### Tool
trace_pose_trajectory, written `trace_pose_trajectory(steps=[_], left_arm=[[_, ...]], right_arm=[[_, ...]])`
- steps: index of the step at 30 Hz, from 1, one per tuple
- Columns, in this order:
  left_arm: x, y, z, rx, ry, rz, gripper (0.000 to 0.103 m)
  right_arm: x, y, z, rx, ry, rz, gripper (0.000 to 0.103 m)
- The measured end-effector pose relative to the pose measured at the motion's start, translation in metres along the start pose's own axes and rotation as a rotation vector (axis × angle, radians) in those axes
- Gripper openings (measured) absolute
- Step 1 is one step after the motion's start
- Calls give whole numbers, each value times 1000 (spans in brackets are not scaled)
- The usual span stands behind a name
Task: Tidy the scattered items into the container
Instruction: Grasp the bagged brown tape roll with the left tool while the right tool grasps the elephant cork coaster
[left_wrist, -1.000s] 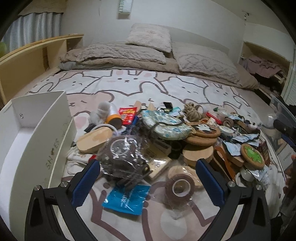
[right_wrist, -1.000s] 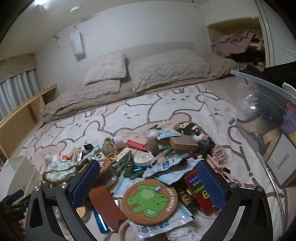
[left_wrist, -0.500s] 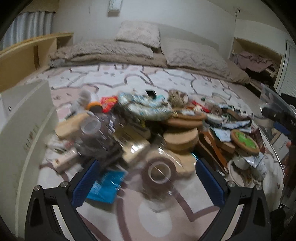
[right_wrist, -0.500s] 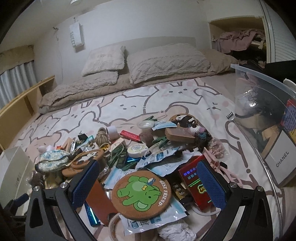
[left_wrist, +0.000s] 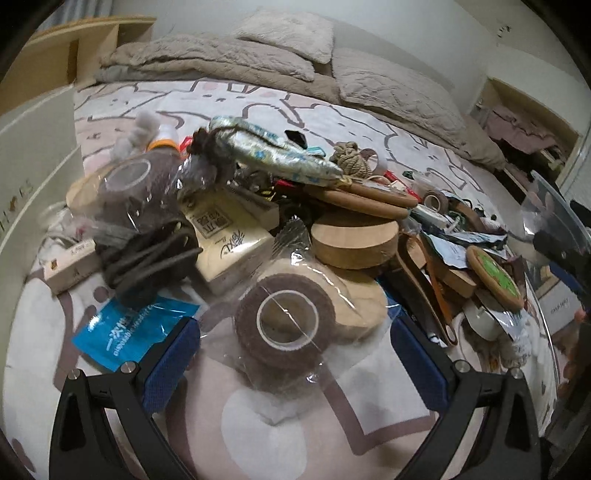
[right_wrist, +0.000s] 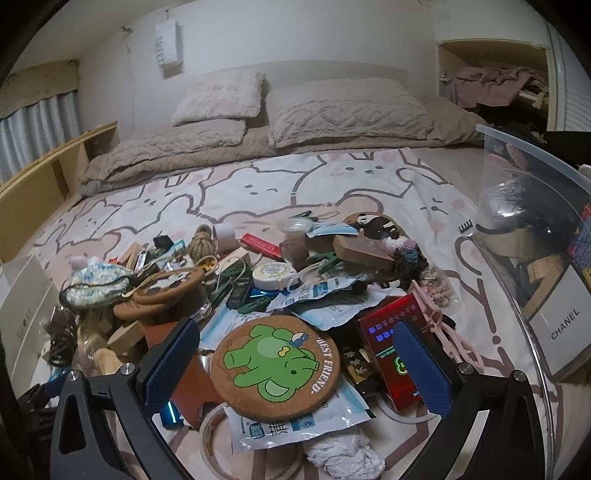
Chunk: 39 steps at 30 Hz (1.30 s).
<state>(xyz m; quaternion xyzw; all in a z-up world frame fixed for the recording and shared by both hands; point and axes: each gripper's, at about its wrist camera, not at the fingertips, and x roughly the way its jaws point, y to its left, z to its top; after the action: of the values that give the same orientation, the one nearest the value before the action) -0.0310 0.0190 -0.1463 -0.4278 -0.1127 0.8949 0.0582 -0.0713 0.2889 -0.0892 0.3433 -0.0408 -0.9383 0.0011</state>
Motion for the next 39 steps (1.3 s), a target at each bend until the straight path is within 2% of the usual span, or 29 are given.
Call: trace_pose_trajectory(steps=[5, 13, 17, 20, 24, 27, 33, 36, 39], left_arm=[[14, 0, -5, 9, 37, 47, 103], [17, -8, -14, 89, 17, 102, 103], [19, -9, -15, 115, 26, 116, 103], [16, -3, -12, 65, 23, 85, 103], [10, 12, -5, -58, 16, 0, 103], [7, 20, -2, -124, 12, -53, 103], [3, 20, -3, -130, 16, -73, 103], [4, 19, -3, -128, 19, -71, 103], [4, 20, -2, -139, 20, -78, 103]], right_arm=[[6, 10, -3, -62, 11, 2, 103], [27, 18, -15, -184, 59, -24, 103], [35, 14, -22, -204, 84, -11, 103], [38, 11, -23, -176, 102, 6, 103], [41, 10, -24, -134, 120, 27, 103], [40, 16, -27, -165, 121, 23, 103], [43, 29, -29, -228, 124, -24, 103], [46, 26, -27, -191, 139, -54, 103], [50, 20, -25, -136, 176, -39, 103]])
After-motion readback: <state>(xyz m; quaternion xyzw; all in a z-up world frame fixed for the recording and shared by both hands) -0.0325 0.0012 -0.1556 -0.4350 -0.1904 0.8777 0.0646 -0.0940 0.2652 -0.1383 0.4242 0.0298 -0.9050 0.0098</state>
